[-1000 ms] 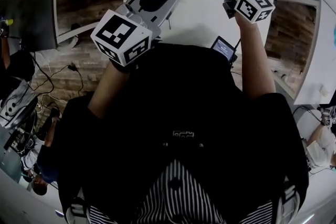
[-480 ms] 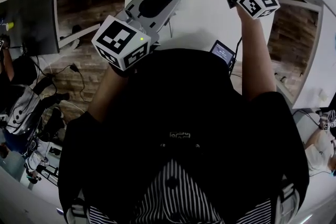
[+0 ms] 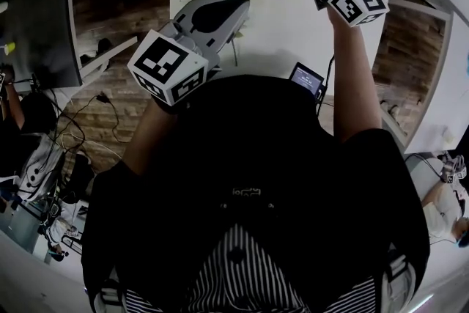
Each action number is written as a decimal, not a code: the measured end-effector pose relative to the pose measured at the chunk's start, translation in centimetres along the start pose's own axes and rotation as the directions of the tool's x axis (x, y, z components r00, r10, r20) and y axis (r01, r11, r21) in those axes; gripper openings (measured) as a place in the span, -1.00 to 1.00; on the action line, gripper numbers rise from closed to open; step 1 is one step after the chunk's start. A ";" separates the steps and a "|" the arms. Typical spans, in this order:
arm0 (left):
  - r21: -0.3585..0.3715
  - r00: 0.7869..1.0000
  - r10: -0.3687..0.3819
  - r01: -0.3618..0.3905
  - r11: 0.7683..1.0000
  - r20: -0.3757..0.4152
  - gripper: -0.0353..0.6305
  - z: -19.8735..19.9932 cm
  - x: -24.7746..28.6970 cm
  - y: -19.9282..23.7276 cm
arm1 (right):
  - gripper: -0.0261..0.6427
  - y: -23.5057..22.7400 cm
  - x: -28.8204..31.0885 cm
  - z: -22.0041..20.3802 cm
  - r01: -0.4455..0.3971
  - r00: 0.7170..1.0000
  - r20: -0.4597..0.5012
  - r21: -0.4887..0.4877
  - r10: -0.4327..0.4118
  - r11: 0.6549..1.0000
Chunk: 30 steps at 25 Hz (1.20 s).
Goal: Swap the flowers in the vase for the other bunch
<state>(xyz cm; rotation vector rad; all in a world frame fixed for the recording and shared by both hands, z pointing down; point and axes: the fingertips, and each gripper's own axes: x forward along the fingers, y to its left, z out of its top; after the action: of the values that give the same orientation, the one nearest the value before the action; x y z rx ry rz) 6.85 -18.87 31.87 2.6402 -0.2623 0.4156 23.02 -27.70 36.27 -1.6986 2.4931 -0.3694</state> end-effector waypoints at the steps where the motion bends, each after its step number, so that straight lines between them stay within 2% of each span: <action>1: -0.005 1.000 0.003 -0.003 1.000 -0.001 -0.88 0.0 0.2 0.4 | -0.83 -0.3 0.1 -0.5 0.002 1.000 -0.004 0.007 -0.002 1.000; 5: -0.024 1.000 0.013 -0.013 1.000 -0.011 -0.88 -0.1 0.8 2.2 | -0.82 -1.1 0.2 -2.7 -0.003 1.000 -0.017 0.045 0.003 0.999; 10: -0.055 1.000 0.007 -0.007 0.998 -0.007 -0.88 -0.6 1.5 2.4 | -0.79 -1.2 -0.3 -6.0 0.015 0.998 -0.067 0.030 -0.013 0.999; 15: -0.044 1.000 0.007 -0.007 0.999 -0.014 -0.88 -1.2 1.3 2.2 | -0.78 -1.5 -1.7 -8.9 0.070 0.989 -0.130 0.051 -0.063 0.996; 23: -0.028 1.000 0.018 -0.018 0.999 -0.003 -0.88 -1.1 0.4 1.3 | -0.73 -1.5 -2.5 -12.6 0.097 0.967 -0.244 0.074 -0.076 0.992; 28: -0.005 1.000 0.017 -0.017 1.000 0.008 -0.88 -0.8 -0.4 0.1 | -0.33 -1.6 -2.6 -13.2 0.107 0.951 -0.301 0.116 -0.067 0.988; 30: 0.003 1.000 0.019 -0.019 1.000 0.014 -0.88 -0.7 -0.8 -0.5 | -0.24 -1.3 -3.3 -13.2 0.110 0.947 -0.314 0.118 -0.068 0.987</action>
<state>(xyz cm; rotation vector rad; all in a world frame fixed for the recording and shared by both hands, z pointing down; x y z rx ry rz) 6.02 -18.03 32.04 2.6466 -0.2913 0.4040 22.54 -23.28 49.19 -1.8258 2.5280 -0.8553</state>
